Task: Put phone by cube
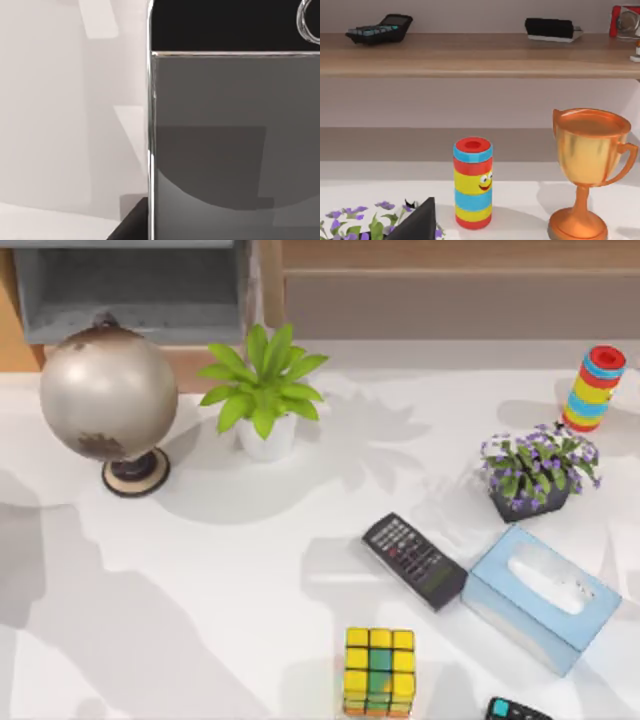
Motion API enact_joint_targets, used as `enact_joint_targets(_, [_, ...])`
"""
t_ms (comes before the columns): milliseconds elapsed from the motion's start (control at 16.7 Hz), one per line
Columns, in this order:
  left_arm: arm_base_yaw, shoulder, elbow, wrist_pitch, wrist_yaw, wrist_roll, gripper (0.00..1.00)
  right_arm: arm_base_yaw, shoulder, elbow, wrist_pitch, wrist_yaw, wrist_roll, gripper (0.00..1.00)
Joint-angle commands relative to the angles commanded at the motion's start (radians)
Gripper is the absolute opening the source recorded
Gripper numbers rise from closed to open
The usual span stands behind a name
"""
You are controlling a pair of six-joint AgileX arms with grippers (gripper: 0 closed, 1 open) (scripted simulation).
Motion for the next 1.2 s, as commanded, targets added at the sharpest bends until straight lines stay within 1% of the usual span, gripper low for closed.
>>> enact_joint_targets(300, [0.0, 0.0, 0.0, 0.0, 0.0, 0.0, 0.0, 0.0, 0.0, 0.0, 0.0, 0.0, 0.0, 1.0])
enact_joint_targets(420, [-0.009, -0.013, 0.01, -0.003, 0.014, -0.007, 0.0, 0.0, 0.0, 0.0, 0.0, 0.0, 0.0, 1.0])
enact_joint_targets(600, [-0.026, -0.037, 0.026, -0.037, 0.015, -0.007, 0.0, 0.0, 0.0, 0.0, 0.0, 0.0, 0.0, 1.0])
enact_joint_targets(780, [-0.007, -0.051, 0.046, -0.075, 0.013, -0.008, 0.0, 0.0, 0.0, 0.0, 0.0, 0.0, 0.0, 1.0])
enact_joint_targets(1200, [-0.02, -0.069, 0.063, -0.081, 0.011, -0.019, 0.0, 0.0, 0.0, 0.0, 0.0, 0.0, 0.0, 1.0])
